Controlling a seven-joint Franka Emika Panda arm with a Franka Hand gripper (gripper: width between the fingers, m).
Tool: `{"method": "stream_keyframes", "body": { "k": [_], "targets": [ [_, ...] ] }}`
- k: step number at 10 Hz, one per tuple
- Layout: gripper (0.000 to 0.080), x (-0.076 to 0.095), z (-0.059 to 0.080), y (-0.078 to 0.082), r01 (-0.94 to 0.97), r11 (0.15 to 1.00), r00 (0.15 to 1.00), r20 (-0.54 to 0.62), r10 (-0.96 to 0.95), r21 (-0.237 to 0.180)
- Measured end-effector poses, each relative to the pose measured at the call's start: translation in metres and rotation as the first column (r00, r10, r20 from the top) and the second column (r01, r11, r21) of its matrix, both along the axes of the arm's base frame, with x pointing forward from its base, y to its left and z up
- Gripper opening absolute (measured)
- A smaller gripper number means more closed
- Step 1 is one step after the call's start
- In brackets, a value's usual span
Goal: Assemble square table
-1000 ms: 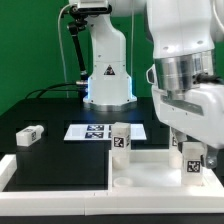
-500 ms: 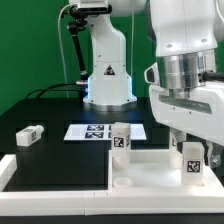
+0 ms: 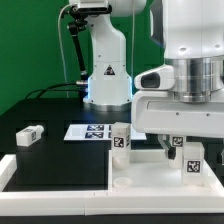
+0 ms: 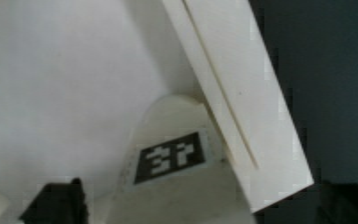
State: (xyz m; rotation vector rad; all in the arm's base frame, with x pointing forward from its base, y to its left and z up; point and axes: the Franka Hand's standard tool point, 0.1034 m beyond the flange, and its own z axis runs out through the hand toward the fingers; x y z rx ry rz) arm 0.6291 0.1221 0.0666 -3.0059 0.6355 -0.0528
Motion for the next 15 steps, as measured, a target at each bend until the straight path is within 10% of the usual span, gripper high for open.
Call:
{"method": "stream_keyframes", "body": {
  "k": [3, 6, 8, 12, 15],
  "targets": [
    [0.0649, 0.007, 0.006, -0.004, -0.323, 0.945, 0.945, 0.024, 0.325, -0.058],
    [0.0525, 0.007, 0.004, -0.005, -0.252, 0.966, 0.967, 0.024, 0.253, -0.053],
    [0.0289, 0.007, 0.004, -0.005, -0.075, 0.996, 0.997, 0.021, 0.075, -0.038],
    [0.0290, 0.006, 0.004, -0.008, 0.198, 0.980, 0.980, 0.011, -0.198, -0.023],
    [0.0290, 0.003, 0.003, -0.013, 0.648, 0.761, 0.761, -0.033, -0.647, 0.017]
  ]
}}
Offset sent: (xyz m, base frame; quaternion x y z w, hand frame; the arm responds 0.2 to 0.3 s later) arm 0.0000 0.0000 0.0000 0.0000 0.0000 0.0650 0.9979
